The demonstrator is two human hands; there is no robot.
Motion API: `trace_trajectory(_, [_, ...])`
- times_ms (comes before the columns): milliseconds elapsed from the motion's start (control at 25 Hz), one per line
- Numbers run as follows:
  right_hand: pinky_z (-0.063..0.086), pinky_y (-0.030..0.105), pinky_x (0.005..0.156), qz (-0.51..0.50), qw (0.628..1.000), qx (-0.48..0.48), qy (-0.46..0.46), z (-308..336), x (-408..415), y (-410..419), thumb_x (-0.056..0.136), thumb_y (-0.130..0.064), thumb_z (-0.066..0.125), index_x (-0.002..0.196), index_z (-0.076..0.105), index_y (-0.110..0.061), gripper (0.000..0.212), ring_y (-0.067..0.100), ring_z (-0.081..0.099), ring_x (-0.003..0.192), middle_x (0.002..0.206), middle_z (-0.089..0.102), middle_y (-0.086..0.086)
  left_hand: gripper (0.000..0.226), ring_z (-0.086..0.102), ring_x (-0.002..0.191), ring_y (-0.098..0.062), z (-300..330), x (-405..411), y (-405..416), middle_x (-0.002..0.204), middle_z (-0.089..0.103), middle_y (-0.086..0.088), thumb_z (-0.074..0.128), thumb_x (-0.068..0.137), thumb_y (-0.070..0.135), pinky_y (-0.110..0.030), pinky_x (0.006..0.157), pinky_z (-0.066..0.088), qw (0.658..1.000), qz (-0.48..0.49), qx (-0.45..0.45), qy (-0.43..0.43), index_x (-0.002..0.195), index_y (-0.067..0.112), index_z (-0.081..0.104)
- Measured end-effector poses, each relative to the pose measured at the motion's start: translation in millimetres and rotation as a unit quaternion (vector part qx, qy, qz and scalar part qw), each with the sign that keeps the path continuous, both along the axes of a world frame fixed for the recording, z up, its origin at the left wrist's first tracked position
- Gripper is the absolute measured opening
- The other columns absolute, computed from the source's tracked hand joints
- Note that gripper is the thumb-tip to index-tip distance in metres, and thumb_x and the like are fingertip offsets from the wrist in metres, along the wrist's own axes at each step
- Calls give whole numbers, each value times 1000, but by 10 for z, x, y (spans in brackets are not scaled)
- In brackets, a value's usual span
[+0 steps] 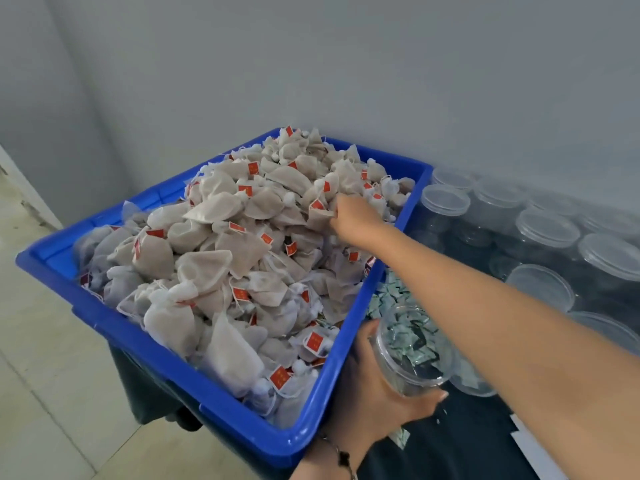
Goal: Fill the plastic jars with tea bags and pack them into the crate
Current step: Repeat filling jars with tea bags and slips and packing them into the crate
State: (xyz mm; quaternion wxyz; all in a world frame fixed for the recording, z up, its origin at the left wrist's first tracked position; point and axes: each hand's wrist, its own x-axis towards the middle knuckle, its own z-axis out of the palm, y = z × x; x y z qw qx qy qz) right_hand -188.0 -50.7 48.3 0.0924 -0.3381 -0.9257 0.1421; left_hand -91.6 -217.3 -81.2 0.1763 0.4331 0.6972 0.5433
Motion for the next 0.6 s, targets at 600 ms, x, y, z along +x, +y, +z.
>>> trace_trajectory(600, [56,23,53,85,975,-155,-136,795,1583,-665,82,-37,68,100,64,-22,23,11,68,72,93,66,-6,97,48,113,-5,60,20,-13,120,45,18,78,39,67,-30,97,45,998,35,28,35,114,58,18])
